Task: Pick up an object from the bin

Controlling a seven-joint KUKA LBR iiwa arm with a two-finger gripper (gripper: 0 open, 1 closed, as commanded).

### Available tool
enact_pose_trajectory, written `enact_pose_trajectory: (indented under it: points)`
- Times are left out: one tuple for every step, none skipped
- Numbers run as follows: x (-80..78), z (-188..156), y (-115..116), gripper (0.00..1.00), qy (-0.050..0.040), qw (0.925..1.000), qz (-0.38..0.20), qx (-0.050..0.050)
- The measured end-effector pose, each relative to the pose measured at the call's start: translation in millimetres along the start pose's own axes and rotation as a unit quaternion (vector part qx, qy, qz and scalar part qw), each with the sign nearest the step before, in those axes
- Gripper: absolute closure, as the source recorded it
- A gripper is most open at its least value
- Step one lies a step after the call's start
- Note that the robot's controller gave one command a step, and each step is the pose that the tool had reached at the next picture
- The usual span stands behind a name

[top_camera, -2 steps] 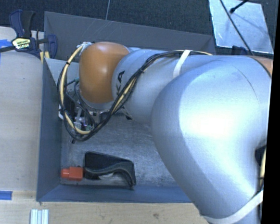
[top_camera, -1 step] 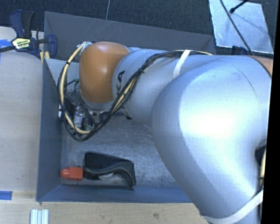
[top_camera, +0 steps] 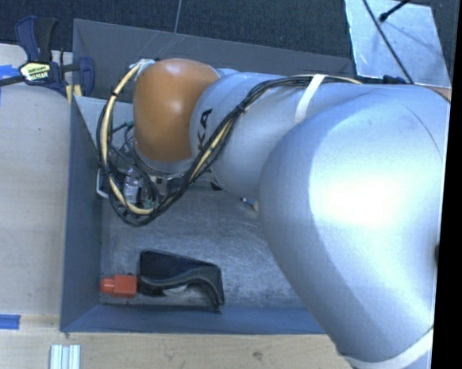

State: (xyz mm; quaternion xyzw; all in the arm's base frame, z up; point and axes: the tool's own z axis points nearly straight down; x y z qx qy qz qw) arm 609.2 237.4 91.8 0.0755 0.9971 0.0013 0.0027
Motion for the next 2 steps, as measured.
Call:
enact_pose_trajectory:
  points:
    - [-2.3, -43.6, 0.2, 1.0, -0.0008, 1.0, 0.0, 0.0]
    - [-5.3, -105.9, 0.5, 1.0, -0.0021, 1.0, 0.0, -0.001]
